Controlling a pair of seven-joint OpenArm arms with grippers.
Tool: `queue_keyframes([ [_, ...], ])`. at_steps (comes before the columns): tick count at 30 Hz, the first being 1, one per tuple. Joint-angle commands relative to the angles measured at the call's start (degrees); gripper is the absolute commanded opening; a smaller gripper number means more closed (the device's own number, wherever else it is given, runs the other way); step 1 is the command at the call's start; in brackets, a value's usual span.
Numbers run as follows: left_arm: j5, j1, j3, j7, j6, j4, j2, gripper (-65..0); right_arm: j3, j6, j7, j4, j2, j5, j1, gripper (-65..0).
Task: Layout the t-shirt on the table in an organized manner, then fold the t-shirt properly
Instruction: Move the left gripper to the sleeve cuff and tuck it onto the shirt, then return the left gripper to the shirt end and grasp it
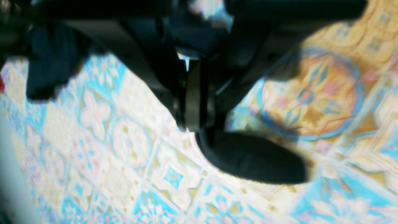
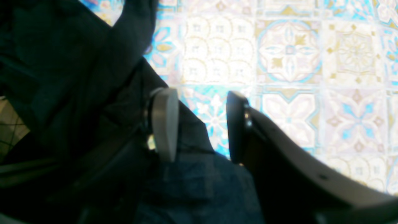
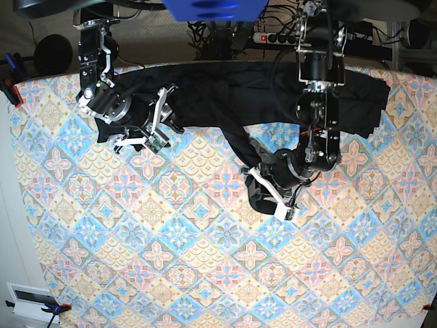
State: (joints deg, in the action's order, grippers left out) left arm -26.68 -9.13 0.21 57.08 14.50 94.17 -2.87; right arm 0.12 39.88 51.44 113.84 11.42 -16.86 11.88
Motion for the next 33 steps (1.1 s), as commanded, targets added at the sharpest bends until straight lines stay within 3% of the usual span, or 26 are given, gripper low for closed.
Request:
queue_keyframes([
  [1, -1.1, -0.2, 0.0, 0.0, 0.3, 4.5, -0.3, -65.0, 0.2, 0.1, -1.2, 0.8, 0.2, -0.8, -0.5, -41.2],
  [7, -0.6, 7.9, 0.0, 8.7, 0.3, 21.6, -5.2, -65.0, 0.2, 0.1, -1.2, 0.8, 0.2, -0.8, -0.5, -41.2],
  [12, -1.7, 16.4, -6.1, 9.4, 0.3, 23.5, -11.0, -65.0, 0.2, 0.1, -1.2, 0.8, 0.2, -0.8, -0.5, -41.2],
  [15, -7.6, 21.7, -13.2, 9.4, 0.3, 23.6, -14.3, -65.0, 0.2, 0.1, -2.4, 0.8, 0.2, -0.8, -0.5, -41.2],
  [19, -20.9, 28.8, -26.6, 11.3, 0.3, 23.6, -19.6, -65.0, 0.2, 0.1, -2.6, 0.8, 0.2, -0.8, -0.5, -41.2],
  [23, -33.6, 33.8, -38.8, 16.4, 0.3, 23.6, -22.2, -65.0, 0.1, 0.1, -2.6, 0.4, 0.2, -0.8, -0.5, -41.2],
  [26, -40.7, 38.4, -45.6, 17.1, 0.3, 23.5, -24.4, -65.0, 0.1, 0.1, -2.6, -0.3, 0.2, -0.8, -0.5, -41.2],
  [29, -42.6, 41.6, -49.6, 17.1, 0.3, 23.2, -25.8, -65.0, -0.4, 0.1, -2.6, -0.3, 0.2, -0.8, -0.5, -41.2],
  [33, -42.3, 42.0, -49.8, 17.1, 0.3, 22.1, -26.4, -64.8, -3.6, 0.1, -2.7, -0.3, 0.2, -0.7, -0.5, -41.2],
])
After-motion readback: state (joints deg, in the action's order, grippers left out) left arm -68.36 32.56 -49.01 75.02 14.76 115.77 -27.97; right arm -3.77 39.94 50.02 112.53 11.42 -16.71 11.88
